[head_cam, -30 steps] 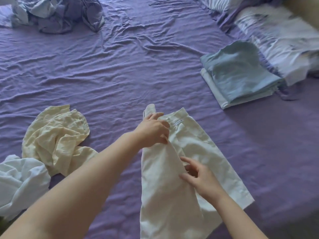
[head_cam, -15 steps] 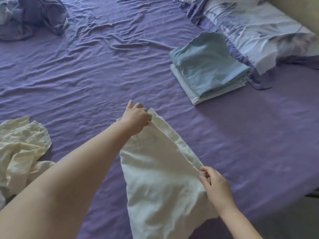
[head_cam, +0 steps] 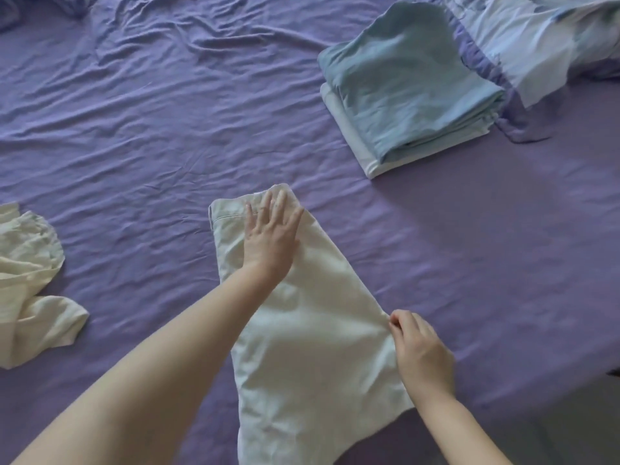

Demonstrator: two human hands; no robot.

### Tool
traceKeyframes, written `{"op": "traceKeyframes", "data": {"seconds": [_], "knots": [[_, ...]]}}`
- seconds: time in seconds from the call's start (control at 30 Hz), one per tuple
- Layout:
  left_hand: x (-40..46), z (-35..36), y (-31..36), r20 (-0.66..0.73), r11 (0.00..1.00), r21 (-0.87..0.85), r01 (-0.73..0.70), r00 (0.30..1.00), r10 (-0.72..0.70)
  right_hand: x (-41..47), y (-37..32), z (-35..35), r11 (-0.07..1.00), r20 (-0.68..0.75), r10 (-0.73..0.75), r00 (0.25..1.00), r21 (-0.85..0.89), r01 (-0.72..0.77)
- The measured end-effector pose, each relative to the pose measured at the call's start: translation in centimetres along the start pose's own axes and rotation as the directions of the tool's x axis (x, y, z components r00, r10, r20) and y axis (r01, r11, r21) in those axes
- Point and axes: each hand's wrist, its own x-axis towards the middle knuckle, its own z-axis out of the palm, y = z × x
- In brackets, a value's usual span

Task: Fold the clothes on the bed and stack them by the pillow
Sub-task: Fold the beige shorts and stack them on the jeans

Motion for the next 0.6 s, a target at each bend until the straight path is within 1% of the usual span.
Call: {"op": "traceKeyframes", "data": {"seconds": [0.1, 0.17, 0.2, 0.23, 0.27, 0.3, 0.33, 0.37, 0.4, 0.47, 0.5, 0.57, 0.6], "knots": [[-5.0, 1.6, 0.1, 0.04, 0.987, -0.138, 0.086, 0.996, -0.081, 0.1, 0.4, 0.3, 0.985, -0.092, -0.168, 0.982, -0.058, 0.163], [-8.8, 2.3, 0.5, 0.084, 0.982, -0.156, 0.103, 0.992, -0.091, -0.5, -0.2, 0.6, 0.948, -0.091, -0.311, 0.946, -0.097, 0.303], [-10.8, 2.4, 0.8, 0.099, 0.983, -0.156, 0.096, 0.992, -0.081, -1.0, -0.8, 0.7, 0.912, -0.046, -0.403, 0.914, -0.11, 0.396], [-12.8, 2.5, 1.2, 0.106, 0.982, -0.165, 0.091, 0.992, -0.074, -1.6, -1.5, 0.8, 0.863, 0.035, -0.491, 0.87, -0.117, 0.492], [-14.7, 2.5, 1.5, 0.1, 0.979, -0.18, 0.097, 0.992, -0.08, -2.2, -2.1, 0.9, 0.81, 0.145, -0.557, 0.818, -0.122, 0.573], [-16.5, 2.4, 1.8, 0.085, 0.971, -0.207, 0.116, 0.991, -0.1, -2.7, -2.4, 1.2, 0.768, 0.259, -0.585, 0.769, -0.127, 0.627], [-18.3, 2.4, 2.0, 0.062, 0.963, -0.235, 0.132, 0.991, -0.12, -2.8, -2.4, 1.2, 0.751, 0.365, -0.568, 0.738, -0.138, 0.646], [-20.2, 2.5, 2.0, 0.041, 0.958, -0.25, 0.142, 0.99, -0.136, -2.7, -2.2, 1.3, 0.756, 0.448, -0.522, 0.726, -0.152, 0.637], [-22.0, 2.7, 1.9, 0.033, 0.955, -0.255, 0.151, 0.988, -0.148, -2.5, -1.7, 1.4, 0.766, 0.495, -0.48, 0.725, -0.167, 0.621], [-25.3, 3.5, 1.1, 0.052, 0.934, -0.305, 0.186, 0.982, -0.179, -2.2, -0.8, 1.9, 0.764, 0.539, -0.429, 0.725, -0.211, 0.61], [-26.9, 3.8, 0.6, 0.079, 0.905, -0.37, 0.21, 0.978, -0.194, -2.2, -0.6, 2.2, 0.752, 0.572, -0.397, 0.718, -0.245, 0.611], [-29.7, 3.8, -0.2, 0.172, 0.824, -0.494, 0.278, 0.96, -0.221, -2.7, -1.3, 2.4, 0.745, 0.6, -0.339, 0.725, -0.299, 0.596], [-30.8, 3.8, -0.4, 0.222, 0.791, -0.532, 0.303, 0.951, -0.215, -3.1, -2.1, 2.2, 0.764, 0.596, -0.316, 0.738, -0.301, 0.571]]}}
